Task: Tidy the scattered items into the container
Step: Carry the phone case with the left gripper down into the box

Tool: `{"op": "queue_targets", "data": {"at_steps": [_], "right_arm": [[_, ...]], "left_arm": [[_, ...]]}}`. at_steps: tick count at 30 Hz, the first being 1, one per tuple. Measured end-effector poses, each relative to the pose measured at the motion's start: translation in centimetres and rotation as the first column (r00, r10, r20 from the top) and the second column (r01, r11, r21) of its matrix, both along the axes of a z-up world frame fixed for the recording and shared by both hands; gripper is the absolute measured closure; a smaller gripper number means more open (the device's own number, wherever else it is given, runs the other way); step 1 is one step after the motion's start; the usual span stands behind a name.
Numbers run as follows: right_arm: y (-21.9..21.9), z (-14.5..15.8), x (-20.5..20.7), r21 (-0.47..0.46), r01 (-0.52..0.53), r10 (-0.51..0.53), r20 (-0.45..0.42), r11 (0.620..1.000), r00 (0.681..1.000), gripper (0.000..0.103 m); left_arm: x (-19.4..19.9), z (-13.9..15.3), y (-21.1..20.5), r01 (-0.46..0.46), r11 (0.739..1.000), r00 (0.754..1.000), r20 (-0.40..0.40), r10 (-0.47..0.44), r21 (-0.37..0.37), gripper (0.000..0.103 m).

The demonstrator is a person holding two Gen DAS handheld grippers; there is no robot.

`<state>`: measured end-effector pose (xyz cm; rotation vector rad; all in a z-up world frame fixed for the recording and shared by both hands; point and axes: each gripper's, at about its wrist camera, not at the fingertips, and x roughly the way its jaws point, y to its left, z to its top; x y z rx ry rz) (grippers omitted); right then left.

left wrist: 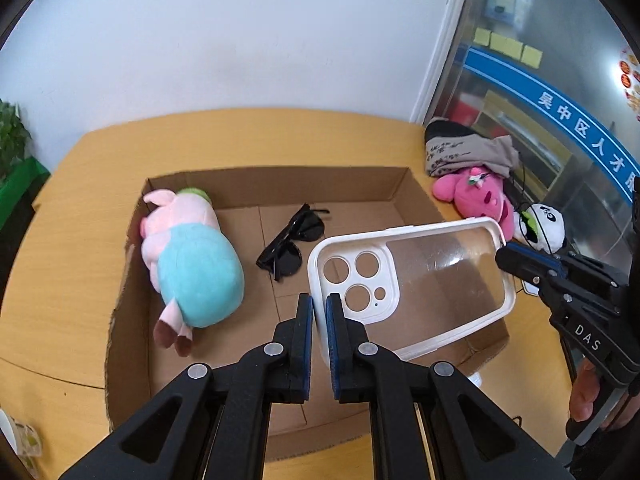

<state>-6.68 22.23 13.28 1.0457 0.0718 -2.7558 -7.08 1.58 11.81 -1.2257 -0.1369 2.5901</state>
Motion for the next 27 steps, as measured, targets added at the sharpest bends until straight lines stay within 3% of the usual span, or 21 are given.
{"op": "queue_targets", "data": {"at_steps": [11,19,27], "right_arm": [[-3.0,-5.9,-3.8,-0.091,-0.045,0.062,0.195,0.995,0.979,0.096],[-6.4,-11.2,-4.8,-0.143,-0.036,0.082,0.326,0.989,0.942,0.096],[-9.2,-13.6,-5.9,-0.126,-0.038,0.088,0.418,0.991,0.904,0.096]], "left_arm": [[-1.8,-5.8,-4.3,-0.033,0.999,0.975,0.22,0.034,-0.01,0.097],[-1.6,-9.8,-6.8,-0.06,0.993,0.938,0.334,0.091,-0.103,0.097],[-1.9,-13.2,-7.7,-0.061,0.976,0.896,0.42,0.147,-0.211,0.097]]}}
